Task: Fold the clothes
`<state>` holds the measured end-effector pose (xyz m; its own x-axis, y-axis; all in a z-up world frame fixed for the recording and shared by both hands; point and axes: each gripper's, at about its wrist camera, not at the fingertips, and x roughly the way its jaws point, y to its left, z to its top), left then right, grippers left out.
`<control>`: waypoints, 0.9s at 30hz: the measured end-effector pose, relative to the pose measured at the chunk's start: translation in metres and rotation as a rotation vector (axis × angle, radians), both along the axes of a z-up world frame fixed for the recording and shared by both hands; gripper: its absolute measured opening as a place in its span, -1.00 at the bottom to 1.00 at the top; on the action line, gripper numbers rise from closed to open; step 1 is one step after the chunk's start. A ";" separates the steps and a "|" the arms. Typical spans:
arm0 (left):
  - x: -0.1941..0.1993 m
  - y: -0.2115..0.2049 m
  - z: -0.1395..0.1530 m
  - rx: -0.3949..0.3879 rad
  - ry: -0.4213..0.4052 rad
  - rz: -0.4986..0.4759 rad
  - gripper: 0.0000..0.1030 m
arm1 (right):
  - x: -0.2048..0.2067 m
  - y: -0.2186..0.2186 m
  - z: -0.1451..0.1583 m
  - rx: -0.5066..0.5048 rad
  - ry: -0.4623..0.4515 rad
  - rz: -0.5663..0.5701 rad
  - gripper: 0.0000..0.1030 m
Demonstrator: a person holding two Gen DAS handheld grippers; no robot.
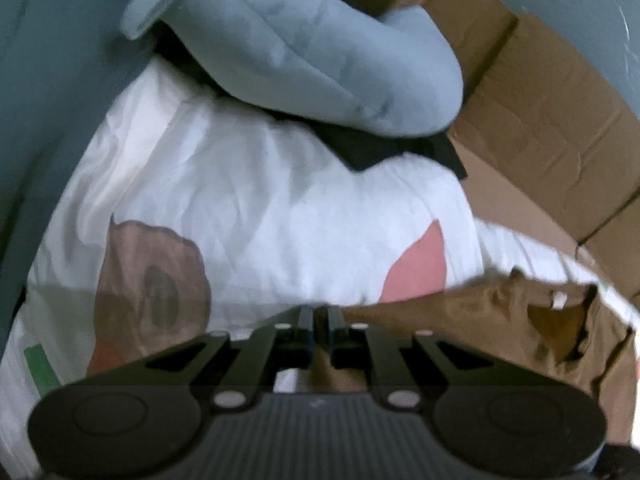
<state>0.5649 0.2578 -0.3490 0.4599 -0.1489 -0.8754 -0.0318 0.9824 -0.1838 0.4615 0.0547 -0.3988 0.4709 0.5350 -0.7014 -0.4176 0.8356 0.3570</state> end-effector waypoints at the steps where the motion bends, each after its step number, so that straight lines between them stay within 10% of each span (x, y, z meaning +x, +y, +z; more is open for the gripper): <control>1: -0.001 0.002 0.004 -0.012 -0.016 0.013 -0.80 | 0.002 -0.002 -0.003 0.001 0.012 -0.010 -0.98; 27: -0.018 -0.009 -0.014 0.009 -0.020 -0.099 -0.66 | 0.022 -0.030 -0.037 0.141 0.214 -0.117 -0.97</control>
